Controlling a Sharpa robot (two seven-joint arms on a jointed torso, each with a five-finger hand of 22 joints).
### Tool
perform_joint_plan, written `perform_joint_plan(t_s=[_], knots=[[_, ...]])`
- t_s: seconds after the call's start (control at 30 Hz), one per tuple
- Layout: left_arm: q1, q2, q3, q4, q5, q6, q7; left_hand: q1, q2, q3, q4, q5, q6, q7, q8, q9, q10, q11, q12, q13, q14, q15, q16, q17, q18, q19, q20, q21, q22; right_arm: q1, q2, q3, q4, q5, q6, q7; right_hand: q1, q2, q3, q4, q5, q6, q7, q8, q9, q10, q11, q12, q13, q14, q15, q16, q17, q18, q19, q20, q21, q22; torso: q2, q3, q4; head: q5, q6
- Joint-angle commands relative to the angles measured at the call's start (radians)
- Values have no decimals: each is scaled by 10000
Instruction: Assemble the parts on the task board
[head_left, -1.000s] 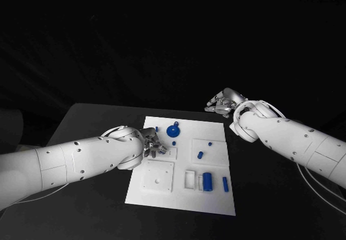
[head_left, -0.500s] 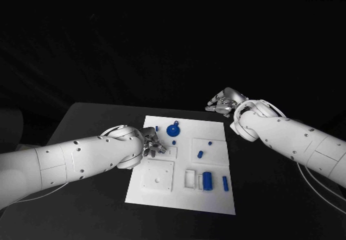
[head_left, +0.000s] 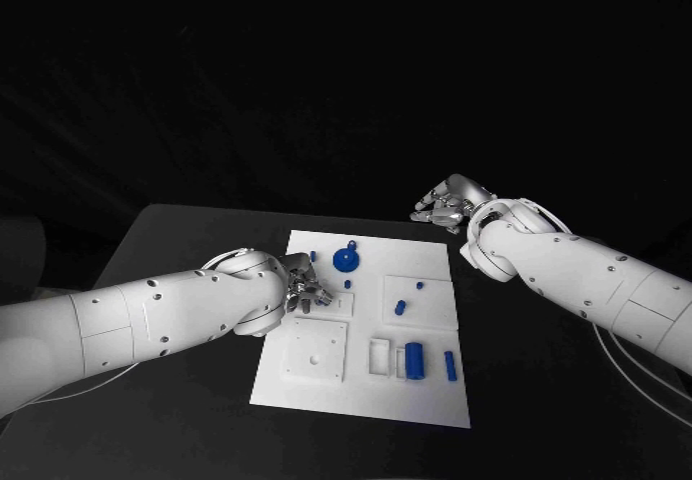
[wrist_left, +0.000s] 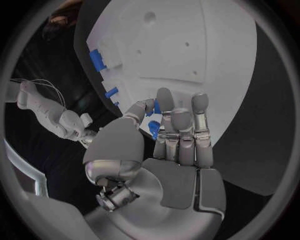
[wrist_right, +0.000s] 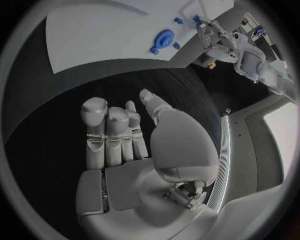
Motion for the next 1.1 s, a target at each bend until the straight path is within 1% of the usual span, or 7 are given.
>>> perform_joint_plan(t_s=[0.03, 0.3, 0.6, 0.7, 0.77, 0.87, 1.1], knots=[[-30, 30, -23, -44, 201, 295, -164, 137, 70, 878, -849, 74, 1104, -785, 58, 26, 378, -146, 72, 15, 4, -60, 60, -16, -79, 40, 31, -21, 202, 2, 17, 5, -15, -7, 152, 13, -80, 7, -12, -71, 22, 12, -18, -26, -12, -84, -10, -31, -8, -7, 10, -46, 13, -8, 566, 51, -55, 843, -2, 6, 2, -7, -7], [3, 62, -20, -77, 370, 590, -180, 132, 76, 896, -886, 115, 1104, -785, 57, 76, 378, -147, 84, 28, -6, -62, 87, -18, -79, 28, 28, -1, 202, 2, 27, 4, -52, -7, 174, 5, -80, 7, -12, -71, 22, 12, -18, -26, -12, -84, -10, -31, -8, -7, 10, -46, 13, -8, 566, 51, -55, 843, -4, 10, 1, -17, -32], [220, 94, -12, -91, 446, 949, -216, 135, 77, 910, -919, 171, 1108, -787, 59, 123, 377, -153, 104, 47, -6, -65, 115, -22, -78, 20, 24, 26, 204, 1, 74, 4, -118, -7, 215, -6, -70, 13, -7, -99, 16, 13, -17, -26, -12, -82, -10, -22, -9, -7, 11, -49, 14, -12, 569, 50, -40, 847, 7, 18, -1, -9, -38], [269, 139, -11, -157, 454, 1076, -234, 135, 77, 910, -919, 171, 1108, -787, 59, 123, 377, -153, 104, 47, -6, -65, 115, -22, -78, 20, 24, 26, 204, 0, 90, 4, -129, -7, 225, -8, -70, 13, -7, -99, 16, 13, -17, -26, -12, -82, -10, -22, -9, -7, 11, -49, 14, -12, 569, 50, -40, 847, 6, 15, -2, -12, -50], [291, 168, -11, -199, 456, 1130, -245, 135, 84, 921, -934, 186, 1104, -786, 58, 141, 377, -155, 110, 55, -10, -66, 127, -22, -80, 14, 22, 38, 205, 0, 95, 4, -131, -7, 230, -9, -70, 13, -7, -99, 16, 13, -17, -26, -12, -82, -10, -22, -9, -7, 11, -49, 14, -12, 569, 50, -40, 847, 6, 8, -4, -16, -51], [321, 216, -11, -247, 436, 1170, -257, 126, 93, 932, -945, 203, 1106, -786, 58, 158, 376, -157, 115, 62, -8, -69, 140, -23, -78, 13, 19, 51, 205, 0, 95, 4, -131, -7, 233, -11, -70, 13, -7, -99, 16, 13, -17, -26, -12, -82, -10, -22, -9, -7, 11, -49, 14, -12, 569, 50, -40, 847, 10, 8, -10, -21, -61], [356, 342, -11, -369, 402, 1285, -261, 116, 95, 945, -971, 214, 1104, -786, 58, 183, 377, -161, 121, 72, -8, -70, 150, -27, -77, 10, 17, 69, 205, 0, 101, 4, -136, -7, 238, -16, -70, 13, -7, -99, 16, 13, -17, -26, -12, -82, -10, -22, -9, -7, 11, -49, 14, -12, 569, 50, -40, 847, 1, 4, 6, -35, -73]])
